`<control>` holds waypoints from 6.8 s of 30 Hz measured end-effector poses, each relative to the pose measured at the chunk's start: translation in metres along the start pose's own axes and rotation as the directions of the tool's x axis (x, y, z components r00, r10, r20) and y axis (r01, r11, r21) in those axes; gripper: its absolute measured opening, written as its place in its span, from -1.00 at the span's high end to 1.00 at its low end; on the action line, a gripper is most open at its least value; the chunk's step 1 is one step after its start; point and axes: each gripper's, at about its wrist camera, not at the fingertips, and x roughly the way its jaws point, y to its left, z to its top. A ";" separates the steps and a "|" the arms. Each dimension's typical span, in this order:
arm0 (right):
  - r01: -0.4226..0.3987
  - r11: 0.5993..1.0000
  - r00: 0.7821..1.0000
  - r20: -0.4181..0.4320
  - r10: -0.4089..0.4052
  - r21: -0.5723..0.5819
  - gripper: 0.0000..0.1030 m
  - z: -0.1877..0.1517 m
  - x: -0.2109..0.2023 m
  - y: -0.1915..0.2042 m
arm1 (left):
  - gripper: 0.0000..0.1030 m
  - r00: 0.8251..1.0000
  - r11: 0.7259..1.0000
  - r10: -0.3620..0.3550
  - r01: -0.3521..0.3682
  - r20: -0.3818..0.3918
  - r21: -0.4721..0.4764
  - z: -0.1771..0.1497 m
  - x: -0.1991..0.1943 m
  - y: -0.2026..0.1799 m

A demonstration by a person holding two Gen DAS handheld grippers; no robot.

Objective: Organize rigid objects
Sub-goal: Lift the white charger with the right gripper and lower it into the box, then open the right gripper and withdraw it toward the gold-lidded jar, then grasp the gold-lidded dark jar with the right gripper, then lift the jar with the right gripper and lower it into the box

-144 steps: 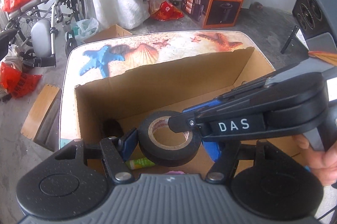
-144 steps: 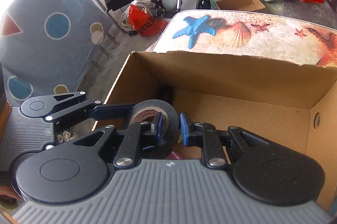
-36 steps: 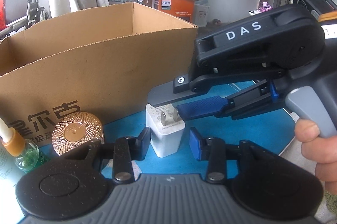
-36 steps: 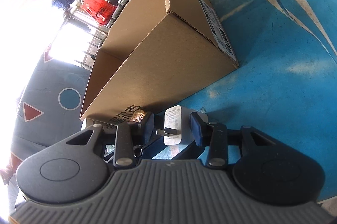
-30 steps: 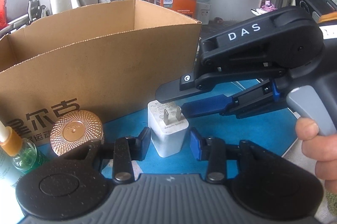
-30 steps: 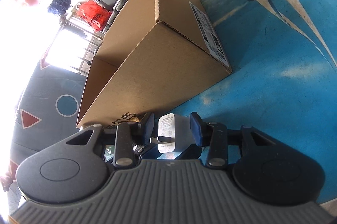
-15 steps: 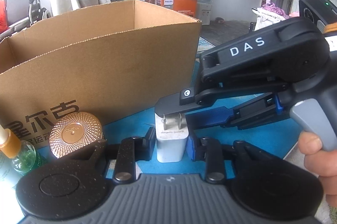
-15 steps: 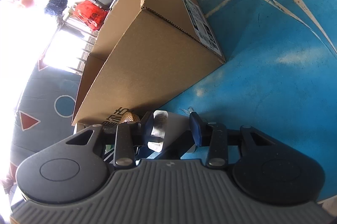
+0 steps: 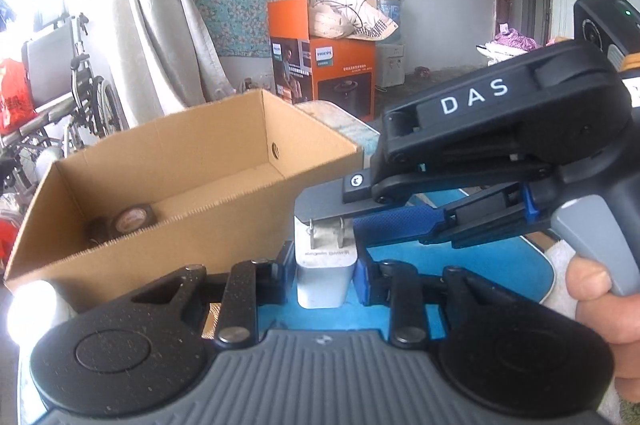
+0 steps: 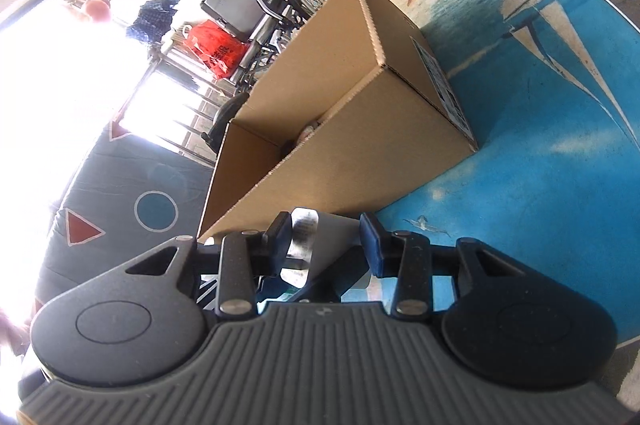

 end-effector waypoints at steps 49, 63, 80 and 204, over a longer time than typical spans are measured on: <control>0.135 0.980 0.930 -0.321 -0.177 -0.149 0.20 0.199 0.278 0.020 | -0.35 0.891 0.888 0.058 -0.253 -0.451 -0.384 0.106 0.207 0.187; -0.042 0.969 0.999 0.016 0.047 -0.245 0.12 0.142 0.073 0.080 | -0.75 0.976 0.908 0.045 -0.128 -0.213 -0.398 0.113 0.043 0.142; -0.084 0.988 0.996 -0.038 0.080 -0.127 0.00 -0.009 -0.017 0.040 | -0.90 0.994 0.961 -0.006 -0.025 -0.113 -0.275 -0.020 -0.055 0.067; 0.184 0.888 0.942 -0.182 -0.281 -0.422 0.02 0.191 0.156 0.075 | -0.11 0.967 0.931 -0.047 -0.048 -0.249 -0.362 0.120 0.156 0.120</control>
